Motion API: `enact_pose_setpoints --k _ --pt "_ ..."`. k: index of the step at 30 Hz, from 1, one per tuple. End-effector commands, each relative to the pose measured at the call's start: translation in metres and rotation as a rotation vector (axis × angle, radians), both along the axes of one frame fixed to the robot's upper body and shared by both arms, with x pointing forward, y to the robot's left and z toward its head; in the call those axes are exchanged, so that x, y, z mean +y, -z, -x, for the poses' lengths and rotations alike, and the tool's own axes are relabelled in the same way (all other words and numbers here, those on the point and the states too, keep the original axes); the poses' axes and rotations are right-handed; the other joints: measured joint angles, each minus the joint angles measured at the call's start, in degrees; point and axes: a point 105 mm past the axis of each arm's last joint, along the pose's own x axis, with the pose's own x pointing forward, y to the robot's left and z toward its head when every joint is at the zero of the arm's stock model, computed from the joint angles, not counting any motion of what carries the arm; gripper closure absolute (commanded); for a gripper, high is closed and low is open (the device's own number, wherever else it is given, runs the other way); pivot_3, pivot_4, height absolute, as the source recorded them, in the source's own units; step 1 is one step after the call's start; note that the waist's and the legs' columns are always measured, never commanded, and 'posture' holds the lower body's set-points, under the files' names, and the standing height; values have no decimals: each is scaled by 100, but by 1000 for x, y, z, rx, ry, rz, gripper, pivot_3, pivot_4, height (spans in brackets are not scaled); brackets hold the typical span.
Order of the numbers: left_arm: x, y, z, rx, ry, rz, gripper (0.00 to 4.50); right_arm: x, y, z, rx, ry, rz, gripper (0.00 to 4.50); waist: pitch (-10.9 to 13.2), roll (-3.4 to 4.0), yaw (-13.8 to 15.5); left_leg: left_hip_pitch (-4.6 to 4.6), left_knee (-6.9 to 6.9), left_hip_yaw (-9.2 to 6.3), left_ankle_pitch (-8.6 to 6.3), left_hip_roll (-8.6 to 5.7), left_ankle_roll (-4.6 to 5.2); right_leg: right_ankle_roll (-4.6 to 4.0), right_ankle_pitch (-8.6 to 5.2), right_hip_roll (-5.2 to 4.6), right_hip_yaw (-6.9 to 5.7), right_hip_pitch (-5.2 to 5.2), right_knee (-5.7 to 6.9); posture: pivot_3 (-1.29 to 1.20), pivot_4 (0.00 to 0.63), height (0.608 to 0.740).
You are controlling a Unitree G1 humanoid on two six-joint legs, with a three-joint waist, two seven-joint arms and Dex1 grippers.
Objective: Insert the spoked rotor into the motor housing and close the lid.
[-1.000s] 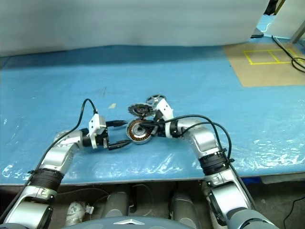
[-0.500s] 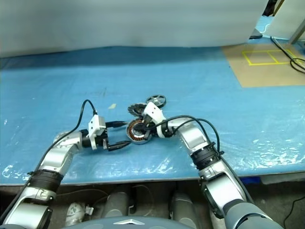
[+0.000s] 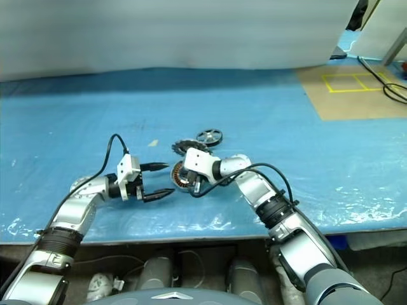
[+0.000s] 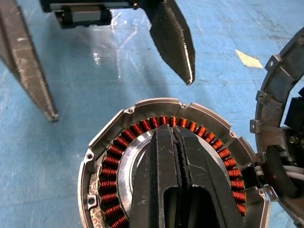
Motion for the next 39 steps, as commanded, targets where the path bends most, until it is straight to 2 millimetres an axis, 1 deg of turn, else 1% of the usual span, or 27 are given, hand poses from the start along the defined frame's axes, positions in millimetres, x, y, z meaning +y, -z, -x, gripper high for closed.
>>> enact_pose_setpoints --k 1,3,5,8,11,13,14,17,23,26,28,29,32,33,35,36,37,38,39 --pt "0 -9 -2 -44 4 2 0 -39 54 -1 313 226 43 4474 -4 2 10 0 -3 0 0 0 0 -2 1 0 0 -1 0 0 150 740" --pt "1 -9 -2 -45 4 2 0 -40 43 -8 341 265 -37 4474 -4 3 25 -5 -5 0 0 0 0 -7 4 0 -1 -4 2 0 150 740" --pt "1 -10 -2 -45 3 2 0 -40 30 -10 324 261 -100 4474 -4 2 35 -19 -4 1 0 -2 0 -8 5 -1 -1 -11 2 0 150 740" --pt "1 -9 -2 -43 3 3 0 -31 -5 -5 365 210 -260 4474 -3 2 40 -40 -3 4 0 -3 0 -11 6 -4 -2 -25 -2 0 150 740" --pt "1 -10 -3 -40 5 5 0 -24 -34 1 346 133 -325 4474 0 1 26 -99 4 4 7 1 -7 -12 7 1 -6 -75 -6 0 150 740" --pt "0 -10 -3 -39 7 6 0 -21 -44 1 361 119 -355 4474 2 -5 14 -148 16 3 18 3 -22 -7 14 5 -12 -118 4 0 150 740" --pt "0 -10 -4 -39 8 5 0 -20 -41 0 351 124 -333 4474 2 -6 7 -175 19 1 18 3 -23 12 26 6 -16 -148 14 0 150 740" --pt "-1 -11 -5 -40 9 6 0 -18 -34 0 345 131 -304 4474 2 -6 -10 -236 23 -2 20 11 -21 15 30 19 -25 -210 34 0 150 740" --pt "1 -11 -4 -39 7 3 0 -13 -27 8 356 112 -290 4474 2 -6 -4 -239 22 -3 17 10 -27 15 30 18 -26 -211 30 0 150 740" --pt "2 -10 -2 -37 5 2 0 -13 -28 12 368 84 -292 4474 2 -6 -2 -230 27 -3 16 9 -27 16 30 13 -26 -201 31 0 150 740" --pt "1 -10 -2 -36 5 3 0 -15 -26 11 369 81 -272 4474 2 -6 -2 -227 30 -3 17 10 -27 15 30 13 -26 -198 32 0 150 740" --pt "1 -10 -2 -36 4 4 0 -16 -23 10 365 89 -256 4474 2 -6 -1 -226 32 -3 17 10 -27 15 30 13 -26 -196 32 0 150 740" --pt "1 -11 -3 -38 3 3 0 -21 -3 7 341 111 -164 4474 2 -6 -8 -219 33 -3 17 10 -27 15 30 13 -26 -188 32 0 150 740" --pt "1 -11 -3 -38 3 2 0 -24 8 8 320 113 -103 4474 2 -6 -14 -215 33 -3 17 11 -27 15 30 14 -26 -186 32 0 150 740" --pt "1 -11 -4 -39 4 2 0 -26 20 8 314 127 -57 4474 2 -6 -23 -200 32 -3 17 12 -27 14 29 14 -26 -175 33 0 150 740" --pt "1 -11 -4 -40 4 2 0 -27 22 7 330 140 -69 4474 2 -6 -25 -188 30 -3 16 13 -27 13 29 14 -25 -166 33 0 150 740" --pt "1 -11 -4 -40 4 2 0 -25 18 7 349 144 -106 4474 2 -6 -24 -173 28 -3 16 13 -27 8 25 14 -25 -152 32 0 150 740" --pt "1 -11 -4 -41 3 2 0 -23 10 7 369 145 -156 4474 2 -6 -23 -158 26 -3 16 12 -27 -13 13 13 -23 -139 29 0 150 740" --pt "0 -11 -4 -41 3 2 0 -22 3 7 385 142 -199 4474 2 -6 -22 -146 24 -1 15 12 -27 -15 11 11 -20 -128 28 0 150 740"
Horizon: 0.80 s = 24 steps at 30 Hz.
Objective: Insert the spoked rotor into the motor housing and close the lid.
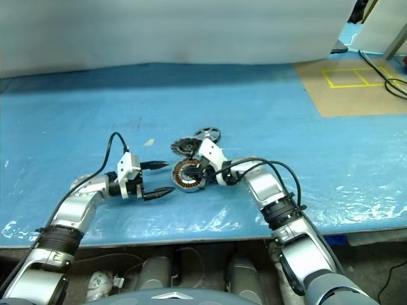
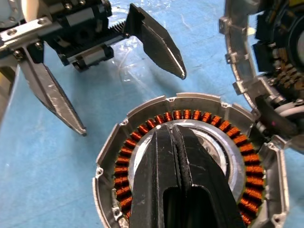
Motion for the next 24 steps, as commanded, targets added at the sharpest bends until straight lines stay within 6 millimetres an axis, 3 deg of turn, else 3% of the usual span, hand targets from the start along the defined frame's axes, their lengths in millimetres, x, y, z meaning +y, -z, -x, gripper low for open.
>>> enact_pose_setpoints --k 1,10,19,24 --pt "1 -9 -2 -35 1 4 0 -5 8 4 125 43 -50 4474 0 0 4 5 -1 0 0 0 0 0 -1 -1 2 6 -3 0 150 740" --pt "1 -9 -1 -34 13 -3 0 -5 -17 11 126 1 -126 4474 1 0 31 -14 -1 2 0 -1 0 0 0 0 2 -10 -8 0 150 740" --pt "-2 -14 -6 -50 -5 18 0 -9 -31 -12 103 125 -190 4474 2 0 19 -56 4 1 1 -1 1 24 15 1 -2 -50 3 0 150 740" --pt "0 -11 -3 -41 3 8 0 -5 -29 -13 57 110 -135 4474 2 0 22 -57 3 1 1 -1 0 24 15 1 -3 -50 2 0 150 740"
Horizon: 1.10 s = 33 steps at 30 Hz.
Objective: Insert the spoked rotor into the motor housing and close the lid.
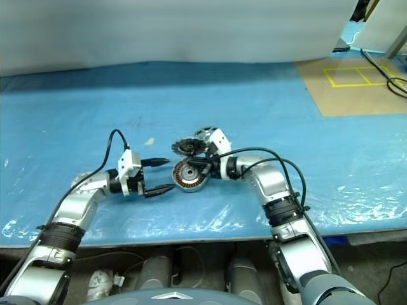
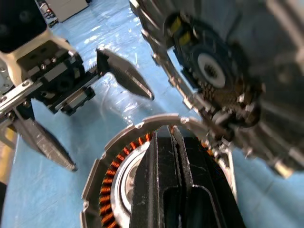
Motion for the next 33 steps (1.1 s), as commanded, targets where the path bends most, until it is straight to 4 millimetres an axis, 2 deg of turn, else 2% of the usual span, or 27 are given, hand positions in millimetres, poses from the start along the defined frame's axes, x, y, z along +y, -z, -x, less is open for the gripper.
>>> enact_pose_setpoints --k 1,4,10,14,20,25,29,33 --pt "2 -8 -2 -33 -3 3 0 3 -5 0 -54 -23 25 4474 0 0 3 -2 0 0 0 0 0 0 0 0 -1 0 0 0 150 740" --pt "3 -9 -2 -36 -7 4 0 1 2 0 -43 -24 43 4474 0 0 3 -7 0 -1 0 0 0 1 1 0 -4 -3 0 0 150 740" --pt "2 -7 -1 -31 -5 5 0 7 -5 7 -44 -59 11 4474 0 0 4 -7 3 -2 0 0 0 2 1 0 -4 -2 2 0 150 740" --pt "0 -6 0 -27 -1 7 0 6 7 7 -36 -59 54 4474 0 0 0 -7 3 -2 0 0 0 2 1 0 -4 -3 2 0 150 740" --pt "1 -6 -1 -27 -4 3 0 10 0 13 -40 -96 24 4474 0 0 2 -8 5 -2 0 0 0 2 2 0 -4 -3 2 0 150 740" --pt "2 -6 -2 -28 -7 2 0 10 17 15 -42 -110 106 4474 0 0 2 -8 6 -3 0 1 0 2 1 0 -5 -2 3 0 150 740" --pt "2 -7 -3 -31 -9 1 0 2 48 16 -45 -108 243 4474 -1 -1 -1 0 6 -3 0 0 0 2 1 -1 -5 5 3 0 150 740" --pt "1 -7 -3 -31 -10 1 0 -2 48 6 9 -34 193 4474 -1 -1 -5 47 3 -2 -1 1 0 -24 -14 -1 0 42 2 0 150 740"
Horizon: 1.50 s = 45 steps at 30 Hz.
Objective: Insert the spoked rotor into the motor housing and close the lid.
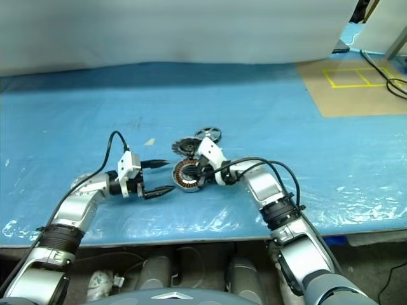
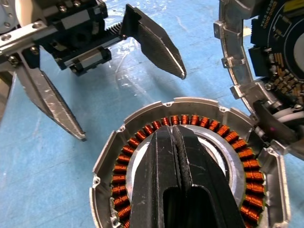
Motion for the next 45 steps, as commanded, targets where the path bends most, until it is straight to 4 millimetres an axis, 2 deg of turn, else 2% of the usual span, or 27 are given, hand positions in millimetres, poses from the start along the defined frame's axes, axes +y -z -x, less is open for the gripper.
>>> enact_pose_setpoints --k 1,5,10,16,17,21,24,31,34,39,45 --pt "1 -7 -3 -31 -4 2 0 -14 23 -8 132 117 13 4474 0 0 -3 15 -1 0 0 0 0 -1 -1 0 3 15 -1 0 150 740" --pt "0 -5 -2 -30 -3 -1 0 -20 22 -15 207 179 -31 4474 1 2 8 63 -7 2 -2 0 2 -3 -3 -2 8 59 -6 0 150 740" --pt "-1 -5 -4 -37 0 -10 0 -33 39 -16 228 216 41 4474 0 1 31 71 -7 3 -1 -3 2 -3 -3 -8 7 73 -12 0 150 740" --pt "0 -4 -4 -37 4 -17 0 -24 35 -1 196 133 38 4474 0 1 29 68 -11 4 -1 -3 1 -2 -4 -7 6 74 -25 0 150 740" --pt "0 -4 -4 -37 5 -17 0 -22 34 0 190 129 24 4474 0 1 25 68 -13 4 -1 -2 1 -2 -4 -7 6 75 -29 0 150 740" --pt "0 -4 -4 -37 9 -16 0 -12 -2 -2 192 115 -174 4474 0 1 22 62 -22 4 -1 -2 1 -2 -4 -6 6 71 -44 0 150 740" --pt "0 -4 -4 -38 10 -17 0 -10 -21 -4 194 102 -240 4474 1 1 19 30 -22 4 0 -2 1 -1 -3 -4 5 41 -45 0 150 740" --pt "0 -4 -5 -40 9 -17 0 -6 -27 -4 180 80 -235 4474 2 1 17 -62 -11 2 1 -1 1 25 15 0 -5 -55 -2 0 150 740" --pt "0 -4 -4 -38 8 -15 0 -5 -23 -1 153 58 -186 4474 2 1 10 -70 -10 1 1 -1 1 27 16 0 -7 -61 -3 0 150 740" --pt "1 -3 -3 -35 4 -16 0 -10 -1 9 48 -10 12 4474 1 1 11 -65 -7 0 1 -2 0 28 16 -1 -7 -54 -3 0 150 740" --pt "-1 -2 -4 -34 6 -13 0 -15 16 -2 32 49 89 4474 1 0 -8 -36 -7 0 0 -1 0 27 16 -1 -4 -33 -2 0 150 740"
